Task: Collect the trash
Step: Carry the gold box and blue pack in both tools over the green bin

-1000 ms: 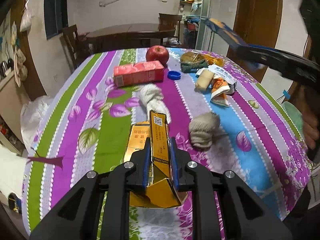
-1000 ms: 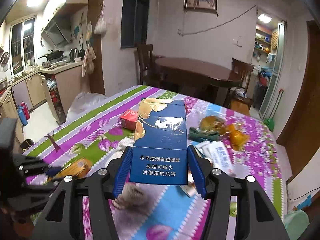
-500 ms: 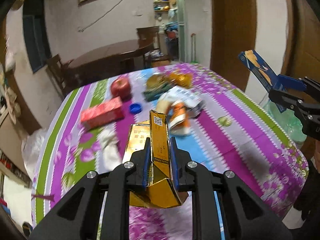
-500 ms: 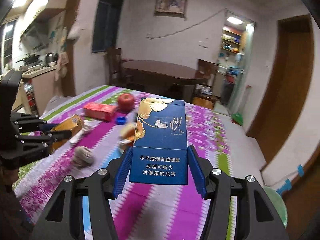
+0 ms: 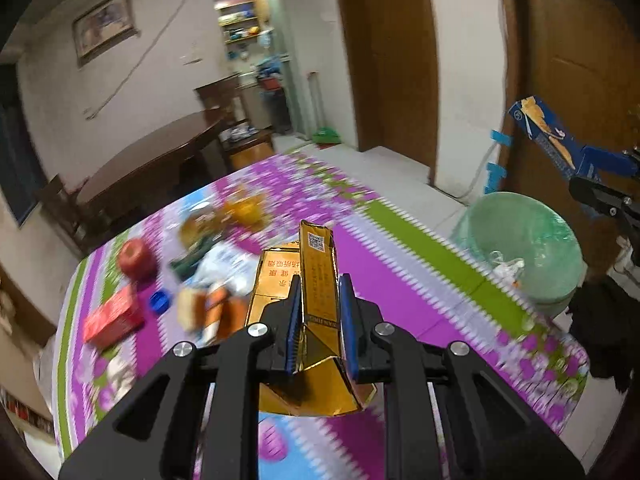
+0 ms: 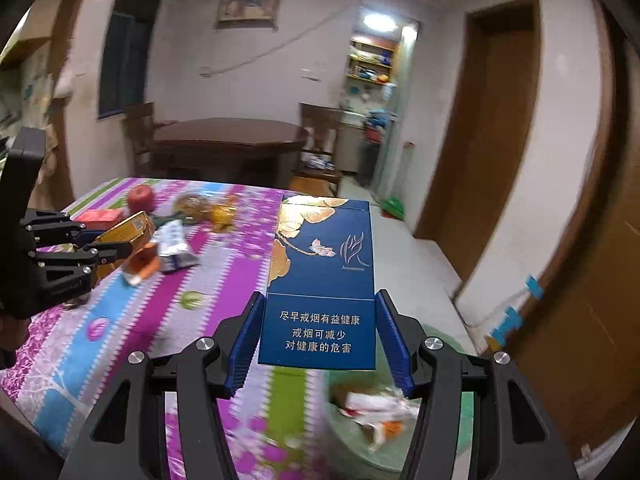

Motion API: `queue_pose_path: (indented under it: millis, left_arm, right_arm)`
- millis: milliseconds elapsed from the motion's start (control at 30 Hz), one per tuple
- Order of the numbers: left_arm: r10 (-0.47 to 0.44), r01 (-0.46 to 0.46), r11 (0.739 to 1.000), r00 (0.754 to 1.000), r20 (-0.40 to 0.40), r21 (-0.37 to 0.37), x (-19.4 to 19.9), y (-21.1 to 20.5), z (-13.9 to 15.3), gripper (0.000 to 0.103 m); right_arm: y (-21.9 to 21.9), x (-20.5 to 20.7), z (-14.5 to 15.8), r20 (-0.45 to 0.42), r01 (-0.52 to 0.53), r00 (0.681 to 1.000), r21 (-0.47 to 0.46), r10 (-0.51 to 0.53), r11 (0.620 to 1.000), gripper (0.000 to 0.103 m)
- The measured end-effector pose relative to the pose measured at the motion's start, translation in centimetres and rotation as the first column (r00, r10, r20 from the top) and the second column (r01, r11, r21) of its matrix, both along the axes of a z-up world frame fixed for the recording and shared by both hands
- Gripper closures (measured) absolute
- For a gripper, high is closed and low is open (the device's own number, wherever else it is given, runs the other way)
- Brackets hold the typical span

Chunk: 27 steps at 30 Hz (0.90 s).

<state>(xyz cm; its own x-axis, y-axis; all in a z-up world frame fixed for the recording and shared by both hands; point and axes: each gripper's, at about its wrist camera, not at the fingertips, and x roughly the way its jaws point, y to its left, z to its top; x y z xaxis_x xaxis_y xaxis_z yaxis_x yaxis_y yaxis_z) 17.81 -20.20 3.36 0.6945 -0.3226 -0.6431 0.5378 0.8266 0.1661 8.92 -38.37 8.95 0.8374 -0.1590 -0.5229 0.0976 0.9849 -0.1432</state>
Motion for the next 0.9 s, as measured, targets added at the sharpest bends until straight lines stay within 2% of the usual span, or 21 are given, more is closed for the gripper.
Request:
queue_pose_path:
  millis: [167, 333, 500, 633, 733, 767, 900]
  left_arm:
    - [-0.099, 0.099, 0.995, 0.995, 0.001, 0.025, 0.3, -6.5, -0.2, 0.086]
    - [-0.173, 0.173, 0.984, 0.985, -0.005, 0.044, 0.6, -12.1, -0.6, 0.086]
    - [-0.237, 0.239, 0.969, 0.971, -0.031, 0.058, 0.8, -16.3, -1.4, 0.086]
    - [-0.298, 0.305, 0.95, 0.951, -0.086, 0.069, 1.4, -19.8, -2.1, 0.086]
    - [-0.356, 0.368, 0.928, 0.922, -0.156, 0.058, 1.9, -21.9, -2.8, 0.086]
    - [-0.385, 0.4, 0.915, 0.902, -0.196, 0.044, 2.2, -22.7, -3.2, 0.086]
    - [-0.446, 0.467, 0.884, 0.851, -0.277, 0.013, 3.0, -24.7, -4.2, 0.086]
  right_arm:
    - [-4.9, -1.1, 0.2, -0.034, 0.099, 0.995, 0.043, -0.098, 0.994, 0.046]
    - [-9.8, -1.9, -0.2, -0.085, 0.204, 0.976, 0.057, -0.199, 0.977, 0.046]
    - [-14.3, -2.3, -1.3, -0.163, 0.295, 0.947, 0.095, -0.278, 0.951, 0.046]
    - [-17.5, -2.0, -3.1, -0.251, 0.349, 0.918, 0.141, -0.308, 0.926, 0.046]
    - [-19.1, -1.4, -4.7, -0.314, 0.376, 0.898, 0.18, -0.309, 0.909, 0.046]
    - [-19.5, -1.3, -5.3, -0.332, 0.384, 0.892, 0.192, -0.308, 0.903, 0.046]
    - [-20.4, -0.5, -7.4, -0.402, 0.411, 0.867, 0.238, -0.296, 0.88, 0.046]
